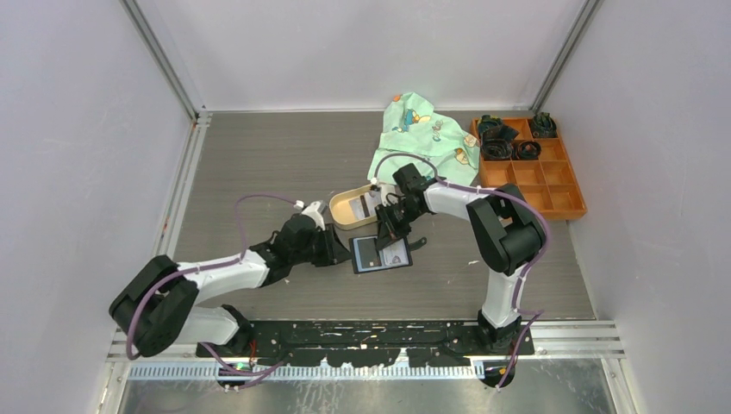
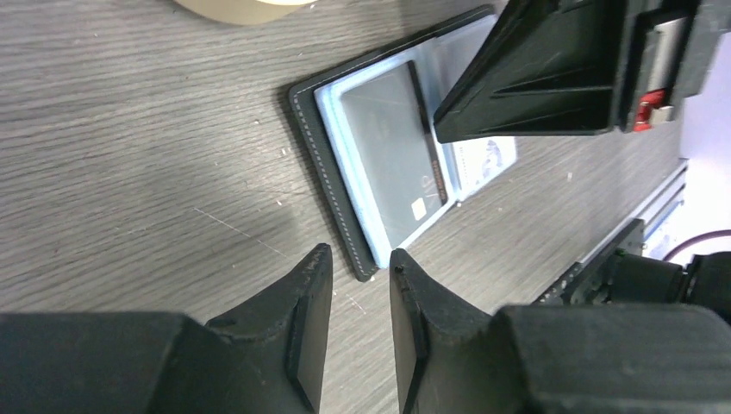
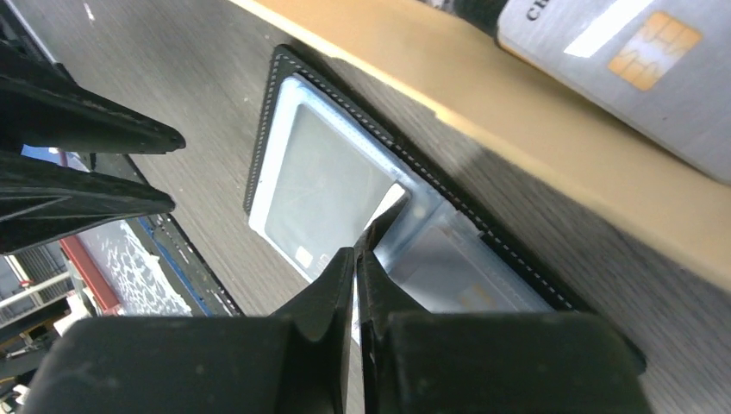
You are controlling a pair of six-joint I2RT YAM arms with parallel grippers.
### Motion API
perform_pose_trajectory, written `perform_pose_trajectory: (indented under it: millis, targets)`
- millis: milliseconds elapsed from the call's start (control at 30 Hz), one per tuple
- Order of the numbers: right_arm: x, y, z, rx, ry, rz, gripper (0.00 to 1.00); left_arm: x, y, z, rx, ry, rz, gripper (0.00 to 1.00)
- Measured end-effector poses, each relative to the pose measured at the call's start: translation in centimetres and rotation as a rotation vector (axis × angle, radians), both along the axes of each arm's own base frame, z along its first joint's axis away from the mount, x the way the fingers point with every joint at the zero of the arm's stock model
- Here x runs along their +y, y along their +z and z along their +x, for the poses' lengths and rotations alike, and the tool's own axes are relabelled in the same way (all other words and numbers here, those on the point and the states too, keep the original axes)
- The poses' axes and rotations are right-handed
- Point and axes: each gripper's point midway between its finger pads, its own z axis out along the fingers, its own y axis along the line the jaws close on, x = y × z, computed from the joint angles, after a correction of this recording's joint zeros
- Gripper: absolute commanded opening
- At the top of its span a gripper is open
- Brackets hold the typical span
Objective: Put the credit cards into the card holder
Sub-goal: Insert the credit card into the card holder.
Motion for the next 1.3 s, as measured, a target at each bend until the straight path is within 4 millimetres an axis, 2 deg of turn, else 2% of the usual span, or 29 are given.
perform_pose_trajectory:
  millis: [133,300,367,567,733,867,1067,1300]
  targets:
    - [0.1,1.1,0.0,-0.028,0.018,0.024,0.12,0.3,2.2,0.0,-0.070,0.009,-0.048,0.37]
    - [0.2,2.1,0.2,-0.060,0.028,0.041,0.10,1.2,3.8,-0.4,-0.158,0.028,-0.109,0.66]
    - [0.1,2.0,0.1,-0.059,0.028,0.037,0.10,1.7,4.3,-0.6,-0.191,0.045,-0.133,0.70]
    - [-0.1,1.8,0.2,-0.064,0.025,0.019,0.09,2.2,4.9,-1.1,-0.258,0.050,-0.202,0.65]
    - [-0.2,0.8,0.0,-0.049,0.028,-0.009,0.08,1.4,5.6,-1.0,-0.269,0.035,-0.254,0.51]
    - [-0.2,-0.5,-0.7,-0.014,0.039,-0.043,0.08,0.5,4.5,-1.0,-0.226,0.015,-0.266,0.46]
    - [-0.2,-0.6,-0.5,-0.015,0.040,-0.069,0.07,-0.1,2.2,-1.2,-0.150,0.003,-0.248,0.45]
    - [-0.2,-0.7,-0.5,-0.002,0.052,-0.086,0.07,-1.0,1.8,-0.2,-0.121,0.010,-0.245,0.45]
